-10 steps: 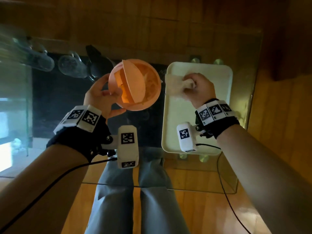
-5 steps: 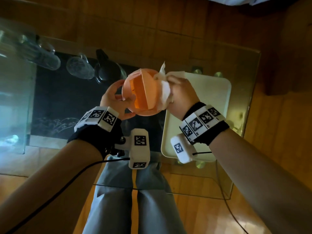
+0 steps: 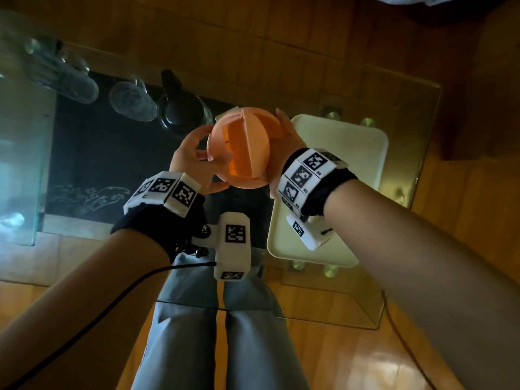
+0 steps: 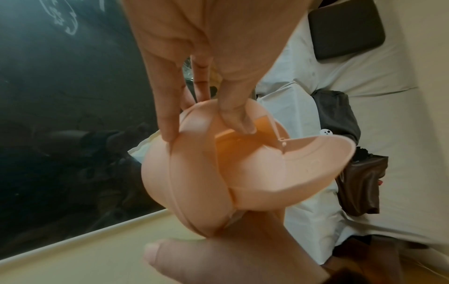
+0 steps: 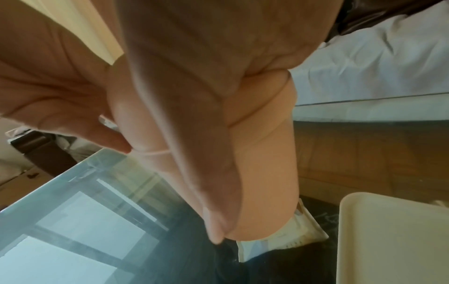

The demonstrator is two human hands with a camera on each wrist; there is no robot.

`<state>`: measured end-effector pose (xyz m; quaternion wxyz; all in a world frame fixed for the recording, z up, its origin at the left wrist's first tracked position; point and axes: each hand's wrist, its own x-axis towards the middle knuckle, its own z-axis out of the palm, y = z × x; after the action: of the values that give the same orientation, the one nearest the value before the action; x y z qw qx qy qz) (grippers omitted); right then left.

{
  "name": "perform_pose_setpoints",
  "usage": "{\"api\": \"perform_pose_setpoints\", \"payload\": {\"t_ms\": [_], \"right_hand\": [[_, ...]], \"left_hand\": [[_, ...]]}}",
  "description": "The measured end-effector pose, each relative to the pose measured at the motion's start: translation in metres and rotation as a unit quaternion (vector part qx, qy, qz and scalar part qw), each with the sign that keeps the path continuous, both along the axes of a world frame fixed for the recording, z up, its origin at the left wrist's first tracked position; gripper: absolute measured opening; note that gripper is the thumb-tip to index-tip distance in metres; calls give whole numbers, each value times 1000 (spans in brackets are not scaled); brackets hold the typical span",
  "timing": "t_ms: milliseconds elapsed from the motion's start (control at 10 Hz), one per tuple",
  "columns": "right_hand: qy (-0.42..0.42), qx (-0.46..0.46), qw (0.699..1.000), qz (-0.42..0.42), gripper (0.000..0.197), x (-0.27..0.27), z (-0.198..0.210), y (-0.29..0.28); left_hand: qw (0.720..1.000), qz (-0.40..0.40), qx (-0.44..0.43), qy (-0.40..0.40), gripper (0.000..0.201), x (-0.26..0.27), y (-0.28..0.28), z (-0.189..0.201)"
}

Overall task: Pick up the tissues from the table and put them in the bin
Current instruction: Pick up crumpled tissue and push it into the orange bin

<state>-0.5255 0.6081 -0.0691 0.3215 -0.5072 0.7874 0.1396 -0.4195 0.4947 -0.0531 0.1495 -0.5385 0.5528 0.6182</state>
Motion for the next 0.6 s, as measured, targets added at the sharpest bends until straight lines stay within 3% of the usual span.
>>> {"api": "perform_pose_setpoints", "payload": {"t_ms": [100,200,300,500,600], "right_hand": [[-60,74,996,0,85,-5,10,5],[-132,-67,986,-70,45,-6,22,25],[-154,-250,938,-183,22,-4,41,47],[-132,-236,961,-50,24,11,37,56],[-100,-240,964,-54,19,6,39,55]], "left_hand": [[1000,2,-3,-3,69,-1,0,2],[1000,-3,1,-3,73,-1,-1,2],[1000,-1,3,-1,74,0,-1,1],[1000,8,-1,2,64,0,1,1],[1000,-9,-4,2,64,0,0,2]]}}
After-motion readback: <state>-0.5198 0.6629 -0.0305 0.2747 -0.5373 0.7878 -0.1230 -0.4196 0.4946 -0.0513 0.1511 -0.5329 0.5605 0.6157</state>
